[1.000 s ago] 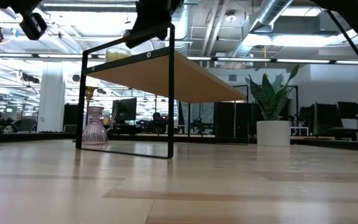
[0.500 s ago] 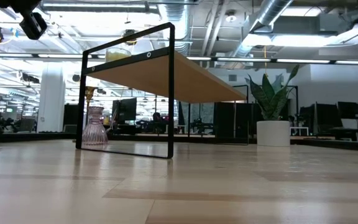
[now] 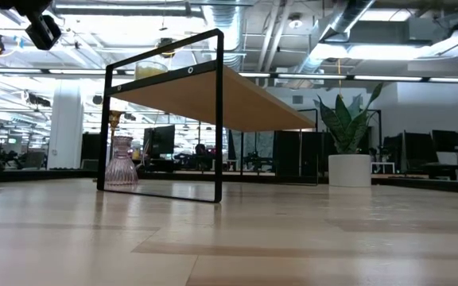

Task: Pick & Place candle stick holders
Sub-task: Put the right glass candle holder on the shelf

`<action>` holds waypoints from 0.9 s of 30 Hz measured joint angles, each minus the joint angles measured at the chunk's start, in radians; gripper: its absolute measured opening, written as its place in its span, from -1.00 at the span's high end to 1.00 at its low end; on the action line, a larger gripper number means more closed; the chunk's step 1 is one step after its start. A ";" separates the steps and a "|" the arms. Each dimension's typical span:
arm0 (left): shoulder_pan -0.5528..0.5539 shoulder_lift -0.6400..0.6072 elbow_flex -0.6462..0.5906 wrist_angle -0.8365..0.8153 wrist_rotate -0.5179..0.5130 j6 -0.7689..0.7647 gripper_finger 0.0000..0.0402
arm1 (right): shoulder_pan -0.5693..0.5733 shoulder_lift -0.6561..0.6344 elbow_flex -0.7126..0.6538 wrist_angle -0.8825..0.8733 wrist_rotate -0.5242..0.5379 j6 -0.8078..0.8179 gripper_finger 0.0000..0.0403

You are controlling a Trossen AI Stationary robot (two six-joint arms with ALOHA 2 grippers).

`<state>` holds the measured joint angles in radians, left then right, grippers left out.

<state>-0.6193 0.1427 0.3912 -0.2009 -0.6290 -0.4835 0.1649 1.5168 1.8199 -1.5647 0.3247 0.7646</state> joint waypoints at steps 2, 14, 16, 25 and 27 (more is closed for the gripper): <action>0.000 0.004 0.000 0.001 0.001 0.000 0.94 | 0.020 -0.081 -0.142 -0.008 -0.073 0.139 -0.15; 0.000 0.010 0.000 0.007 0.002 0.000 0.94 | 0.239 -0.283 -0.665 0.021 -0.380 0.732 -0.31; 0.000 0.010 0.000 0.008 0.001 0.000 0.94 | 0.267 -0.286 -0.704 0.063 -0.430 0.766 -0.32; 0.000 0.010 0.000 0.015 0.001 0.000 0.94 | 0.387 -0.225 -0.765 0.227 -0.460 0.927 -0.32; 0.000 0.010 0.000 0.016 0.001 0.002 0.94 | 0.394 -0.205 -0.766 0.237 -0.459 0.939 -0.32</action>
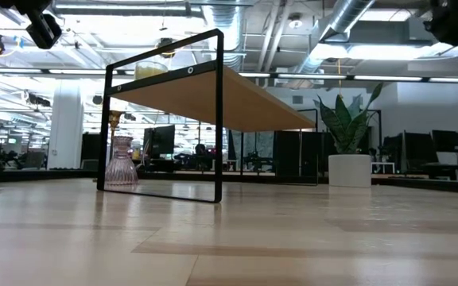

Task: Pick & Place candle stick holders
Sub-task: Put the right glass candle holder on the shelf

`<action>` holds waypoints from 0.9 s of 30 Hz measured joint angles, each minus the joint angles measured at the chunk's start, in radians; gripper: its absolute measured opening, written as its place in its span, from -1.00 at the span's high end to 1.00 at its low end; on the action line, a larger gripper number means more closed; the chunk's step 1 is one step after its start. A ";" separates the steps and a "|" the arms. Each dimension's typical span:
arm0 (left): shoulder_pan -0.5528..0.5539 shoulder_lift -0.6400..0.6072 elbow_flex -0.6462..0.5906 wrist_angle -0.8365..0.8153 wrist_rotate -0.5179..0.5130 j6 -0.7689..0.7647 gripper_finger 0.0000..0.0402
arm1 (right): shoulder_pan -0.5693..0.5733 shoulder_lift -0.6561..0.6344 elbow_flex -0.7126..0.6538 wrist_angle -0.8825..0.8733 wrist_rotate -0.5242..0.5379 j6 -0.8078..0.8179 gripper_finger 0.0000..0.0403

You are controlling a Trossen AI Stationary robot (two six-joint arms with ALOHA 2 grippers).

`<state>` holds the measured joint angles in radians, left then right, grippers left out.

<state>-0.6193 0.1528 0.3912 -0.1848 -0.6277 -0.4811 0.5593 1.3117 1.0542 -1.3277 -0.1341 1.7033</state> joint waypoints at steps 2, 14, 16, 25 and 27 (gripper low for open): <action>0.000 0.000 0.000 0.001 0.000 0.010 0.94 | 0.005 0.024 0.000 0.013 0.000 0.000 -0.32; 0.000 0.000 0.000 0.003 0.000 0.013 0.94 | 0.036 0.145 0.000 0.098 -0.003 -0.029 -0.32; 0.000 0.000 0.000 0.003 0.000 0.013 0.94 | 0.046 0.150 -0.001 0.095 -0.004 -0.030 -0.32; 0.000 0.000 0.000 0.005 0.000 0.012 0.94 | 0.084 0.088 -0.176 0.322 -0.052 0.015 -0.32; 0.000 0.000 0.000 0.007 0.000 0.012 0.94 | 0.083 0.077 -0.197 0.325 -0.052 0.015 -0.32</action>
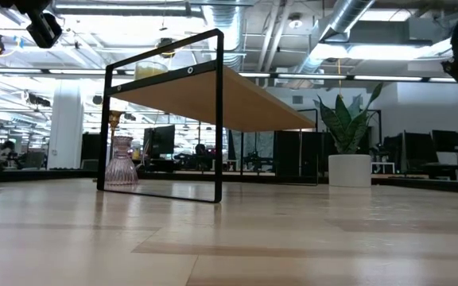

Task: Pick & Place candle stick holders
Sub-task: Put the right glass candle holder on the shelf

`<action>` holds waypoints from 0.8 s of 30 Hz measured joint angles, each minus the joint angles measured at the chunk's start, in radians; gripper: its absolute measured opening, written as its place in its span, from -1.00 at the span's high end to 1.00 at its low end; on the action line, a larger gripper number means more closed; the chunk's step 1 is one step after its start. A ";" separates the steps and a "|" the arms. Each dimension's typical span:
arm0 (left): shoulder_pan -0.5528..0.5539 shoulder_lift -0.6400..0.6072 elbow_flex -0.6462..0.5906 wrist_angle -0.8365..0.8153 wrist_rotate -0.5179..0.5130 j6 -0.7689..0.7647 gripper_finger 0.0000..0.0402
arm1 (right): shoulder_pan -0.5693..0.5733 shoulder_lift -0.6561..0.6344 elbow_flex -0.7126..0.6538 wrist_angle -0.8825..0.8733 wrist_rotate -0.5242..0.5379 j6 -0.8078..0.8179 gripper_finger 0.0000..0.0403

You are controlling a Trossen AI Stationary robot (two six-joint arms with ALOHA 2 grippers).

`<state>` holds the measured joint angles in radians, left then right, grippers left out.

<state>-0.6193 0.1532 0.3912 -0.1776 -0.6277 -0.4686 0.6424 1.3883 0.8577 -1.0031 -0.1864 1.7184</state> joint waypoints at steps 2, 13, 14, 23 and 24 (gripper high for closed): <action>0.000 0.000 0.000 0.000 0.000 0.000 0.94 | 0.000 -0.013 -0.013 0.000 0.000 0.000 -0.32; 0.000 0.000 0.000 0.003 0.000 0.000 0.94 | 0.025 0.027 -0.023 0.046 -0.012 -0.024 -0.28; 0.000 0.000 0.000 0.003 0.000 0.000 0.94 | 0.027 0.033 -0.024 0.044 -0.014 -0.027 -0.25; 0.000 0.000 0.000 0.003 0.000 0.000 0.94 | 0.031 0.039 -0.023 0.042 -0.006 -0.049 0.25; 0.000 0.000 0.000 0.003 0.000 0.000 0.94 | 0.026 0.039 -0.023 0.043 -0.006 -0.058 0.25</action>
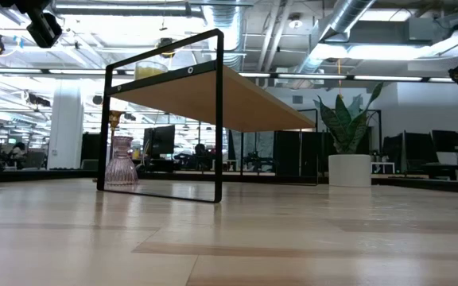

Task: Pick & Place candle stick holders
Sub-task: Put the right glass candle holder on the shelf

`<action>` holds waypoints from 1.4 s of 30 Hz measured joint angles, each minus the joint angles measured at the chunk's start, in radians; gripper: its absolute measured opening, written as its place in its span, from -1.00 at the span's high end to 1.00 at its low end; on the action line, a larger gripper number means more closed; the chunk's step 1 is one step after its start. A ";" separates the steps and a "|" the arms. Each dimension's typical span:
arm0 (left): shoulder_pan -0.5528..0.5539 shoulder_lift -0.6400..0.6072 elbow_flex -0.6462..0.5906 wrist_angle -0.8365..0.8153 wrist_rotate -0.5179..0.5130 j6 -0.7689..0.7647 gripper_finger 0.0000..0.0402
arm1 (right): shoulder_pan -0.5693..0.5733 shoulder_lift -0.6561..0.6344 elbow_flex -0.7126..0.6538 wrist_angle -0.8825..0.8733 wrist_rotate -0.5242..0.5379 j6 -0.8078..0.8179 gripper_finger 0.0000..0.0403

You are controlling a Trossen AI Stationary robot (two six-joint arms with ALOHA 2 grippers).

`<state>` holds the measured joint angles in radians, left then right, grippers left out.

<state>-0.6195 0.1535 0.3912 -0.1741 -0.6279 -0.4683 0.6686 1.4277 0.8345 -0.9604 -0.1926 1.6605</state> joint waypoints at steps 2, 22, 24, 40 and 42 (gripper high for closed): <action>0.000 0.000 0.000 0.000 0.000 0.000 0.94 | -0.011 0.000 0.000 0.000 0.000 -0.020 0.25; 0.000 0.000 0.000 0.000 0.000 0.000 0.94 | -0.326 -0.001 0.062 -0.020 0.000 -0.375 0.25; 0.000 0.000 0.000 0.000 0.000 0.000 0.94 | -0.368 -0.001 0.088 -0.040 0.005 -0.420 0.25; 0.000 0.000 0.000 -0.001 0.000 0.000 0.94 | -0.700 -0.001 0.487 -0.405 0.166 -0.794 0.25; 0.000 0.000 0.000 -0.001 0.000 0.000 0.94 | -0.742 -0.001 0.524 -0.413 0.188 -0.824 0.25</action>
<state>-0.6194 0.1535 0.3912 -0.1748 -0.6281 -0.4679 -0.0735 1.4265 1.3582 -1.3729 -0.0048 0.8369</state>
